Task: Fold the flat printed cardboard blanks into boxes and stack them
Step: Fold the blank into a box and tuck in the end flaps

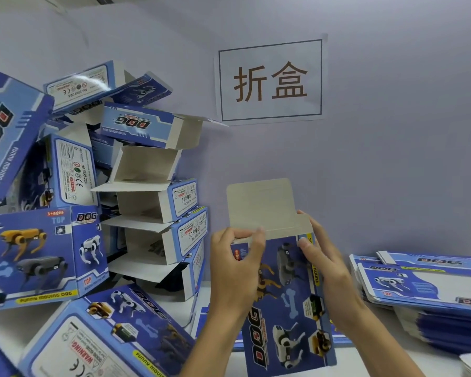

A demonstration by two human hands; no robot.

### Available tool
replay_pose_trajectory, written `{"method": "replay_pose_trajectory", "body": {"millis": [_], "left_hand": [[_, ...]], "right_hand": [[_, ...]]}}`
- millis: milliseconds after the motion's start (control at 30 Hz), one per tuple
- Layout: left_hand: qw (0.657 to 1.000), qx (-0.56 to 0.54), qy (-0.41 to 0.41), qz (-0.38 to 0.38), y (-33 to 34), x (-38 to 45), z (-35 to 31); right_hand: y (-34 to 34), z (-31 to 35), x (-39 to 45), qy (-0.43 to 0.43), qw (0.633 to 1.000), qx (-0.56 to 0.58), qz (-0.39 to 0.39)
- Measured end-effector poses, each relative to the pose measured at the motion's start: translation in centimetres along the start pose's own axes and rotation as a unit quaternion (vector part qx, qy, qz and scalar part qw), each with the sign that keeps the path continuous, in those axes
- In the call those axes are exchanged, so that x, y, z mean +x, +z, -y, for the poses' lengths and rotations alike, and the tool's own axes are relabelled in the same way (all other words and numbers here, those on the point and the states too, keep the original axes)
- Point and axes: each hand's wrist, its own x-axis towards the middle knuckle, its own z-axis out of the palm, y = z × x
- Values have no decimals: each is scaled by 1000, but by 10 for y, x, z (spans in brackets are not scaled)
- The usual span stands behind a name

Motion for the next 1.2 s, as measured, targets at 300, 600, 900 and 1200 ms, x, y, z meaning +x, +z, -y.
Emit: {"method": "replay_pose_trajectory", "body": {"millis": [300, 600, 900, 1200], "left_hand": [[999, 22, -16, -45, -5, 2, 4], [991, -76, -105, 20, -7, 3, -7], [984, -68, -163, 25, -3, 2, 6], [991, -24, -134, -1, -6, 1, 7]], "right_hand": [[10, 2, 2, 32, 993, -92, -66], [6, -5, 3, 140, 984, -7, -107], [9, -16, 1, 172, 980, 0, -97], [12, -28, 0, 157, 980, 4, -121]]}}
